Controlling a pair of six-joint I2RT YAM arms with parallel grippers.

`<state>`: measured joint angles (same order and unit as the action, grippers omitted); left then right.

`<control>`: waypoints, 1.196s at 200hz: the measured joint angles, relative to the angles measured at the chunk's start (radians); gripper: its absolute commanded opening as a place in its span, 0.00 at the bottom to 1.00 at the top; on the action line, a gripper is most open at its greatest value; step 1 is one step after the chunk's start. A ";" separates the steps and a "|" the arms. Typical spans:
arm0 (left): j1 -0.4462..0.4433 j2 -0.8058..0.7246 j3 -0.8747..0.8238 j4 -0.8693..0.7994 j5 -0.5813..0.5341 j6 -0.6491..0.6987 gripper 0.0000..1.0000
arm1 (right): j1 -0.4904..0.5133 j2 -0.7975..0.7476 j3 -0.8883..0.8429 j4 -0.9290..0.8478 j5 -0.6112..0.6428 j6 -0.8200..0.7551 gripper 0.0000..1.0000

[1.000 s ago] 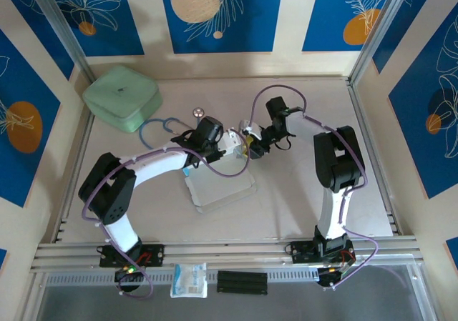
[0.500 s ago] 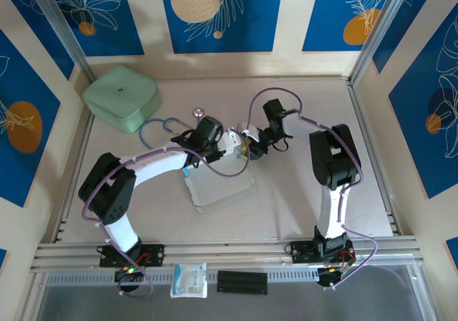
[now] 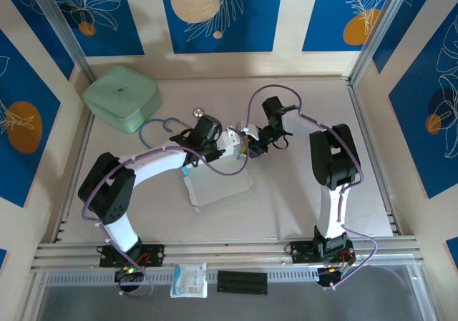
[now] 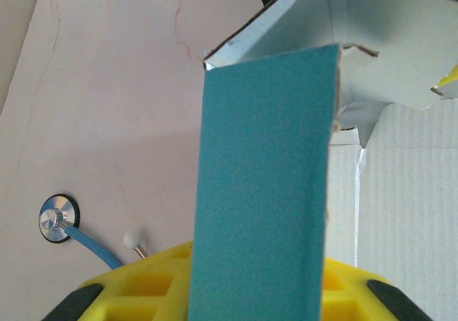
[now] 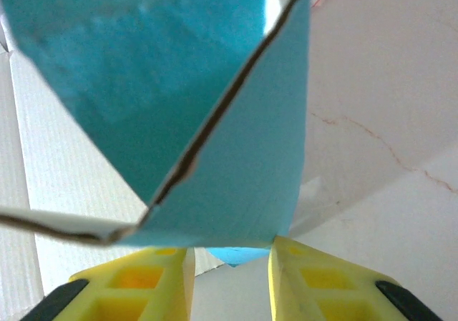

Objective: Fold the paper box

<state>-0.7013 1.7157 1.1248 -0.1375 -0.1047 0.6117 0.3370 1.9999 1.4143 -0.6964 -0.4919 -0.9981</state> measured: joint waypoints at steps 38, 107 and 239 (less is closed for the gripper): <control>0.006 0.000 0.000 -0.004 -0.004 0.001 0.26 | 0.025 0.000 0.013 0.007 0.039 0.035 0.29; 0.068 -0.074 -0.066 -0.018 0.064 0.005 0.23 | 0.108 -0.045 -0.033 0.121 0.078 0.285 0.30; 0.113 -0.121 -0.103 -0.036 0.153 0.026 0.22 | 0.176 -0.071 -0.077 0.240 0.110 0.471 0.32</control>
<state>-0.5888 1.5944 1.0222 -0.1734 0.0486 0.6380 0.5129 1.9289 1.3369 -0.4568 -0.3817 -0.5270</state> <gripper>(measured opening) 0.233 0.329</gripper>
